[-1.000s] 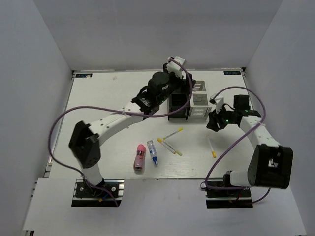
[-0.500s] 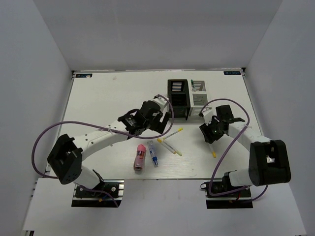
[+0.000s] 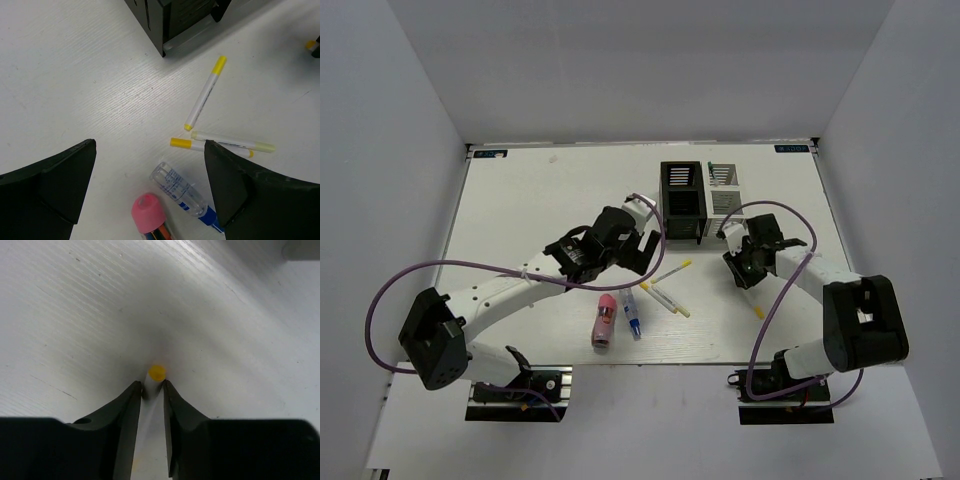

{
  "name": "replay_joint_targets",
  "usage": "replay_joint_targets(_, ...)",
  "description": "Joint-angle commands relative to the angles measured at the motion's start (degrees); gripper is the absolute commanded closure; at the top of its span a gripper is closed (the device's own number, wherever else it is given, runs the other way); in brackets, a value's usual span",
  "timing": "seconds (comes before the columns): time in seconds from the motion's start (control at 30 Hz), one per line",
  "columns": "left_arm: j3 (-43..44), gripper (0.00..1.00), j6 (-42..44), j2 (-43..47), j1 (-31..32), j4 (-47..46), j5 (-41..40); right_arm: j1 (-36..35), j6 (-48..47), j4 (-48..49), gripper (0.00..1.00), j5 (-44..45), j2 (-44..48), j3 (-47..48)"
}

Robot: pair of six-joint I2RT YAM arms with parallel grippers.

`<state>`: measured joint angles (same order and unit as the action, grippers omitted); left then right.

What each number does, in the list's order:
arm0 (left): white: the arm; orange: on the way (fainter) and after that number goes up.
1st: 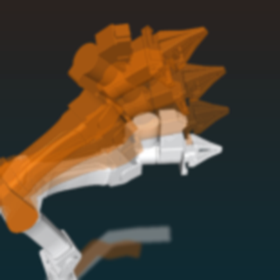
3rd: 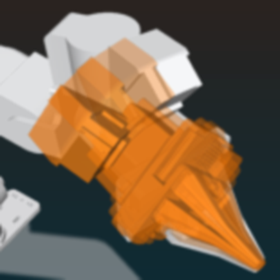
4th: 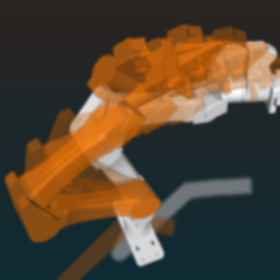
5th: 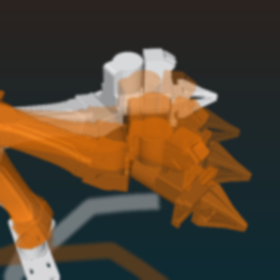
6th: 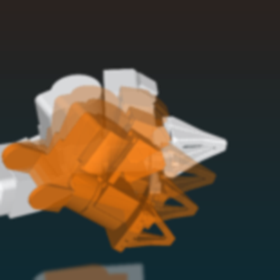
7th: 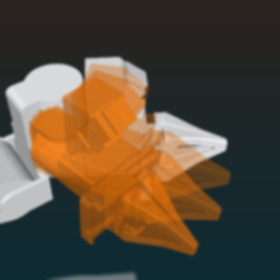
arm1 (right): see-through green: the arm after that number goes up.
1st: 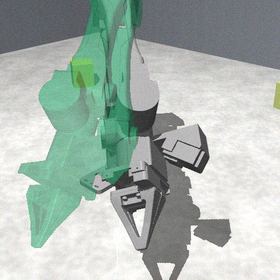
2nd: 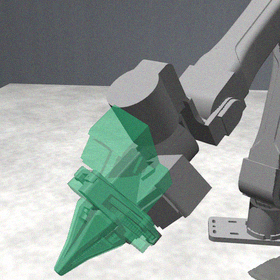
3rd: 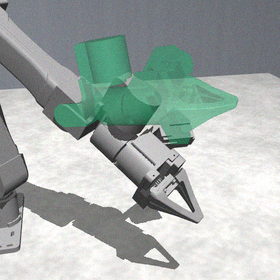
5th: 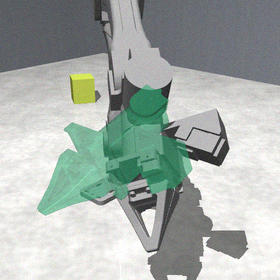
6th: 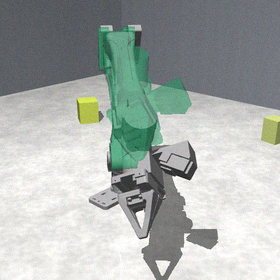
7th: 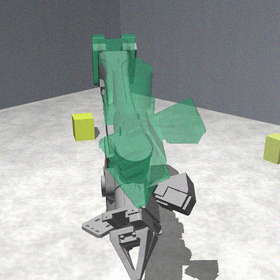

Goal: Sort the stationery into containers
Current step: Grab a piece of stationery with the right arm

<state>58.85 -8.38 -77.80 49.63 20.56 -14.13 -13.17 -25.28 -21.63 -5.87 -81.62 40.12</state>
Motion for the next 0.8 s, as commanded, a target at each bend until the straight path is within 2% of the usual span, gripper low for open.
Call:
replay_joint_targets(0.0, -0.57, 0.01, 1.00, 1.86, 0.30, -0.52, 0.68, -0.45, -0.21, -2.45, 0.73, 2.01, -3.98, -1.01)
replay_joint_targets(0.13, -1.11, 0.01, 1.00, 1.86, 0.30, -1.13, 1.91, -0.54, -1.61, -4.74, 0.89, -1.77, -4.86, -0.22)
replay_joint_targets(0.27, -1.11, 0.01, 1.00, 1.33, 0.30, -1.13, 3.75, -0.45, -4.68, -8.59, 0.98, -6.07, -2.94, 1.09)
replay_joint_targets(0.47, -1.11, 0.01, 1.00, -1.21, 0.30, -1.13, 3.76, -0.81, -13.11, -20.79, 1.00, -19.60, 6.47, 9.70)
replay_joint_targets(0.6, -1.11, 0.01, 1.00, -1.74, 0.30, -1.13, 3.76, -0.72, -14.97, -26.42, 1.00, -27.16, 9.55, 22.44)
replay_joint_targets(0.7, -1.11, 0.01, 1.00, -1.74, 0.30, -1.13, 3.76, -0.80, -14.98, -26.98, 1.00, -32.61, 8.42, 31.39)
replay_joint_targets(0.77, -1.11, 0.01, 1.00, -1.74, 0.30, -1.13, 3.23, -0.80, -12.70, -22.96, 1.00, -33.15, 6.06, 36.48)
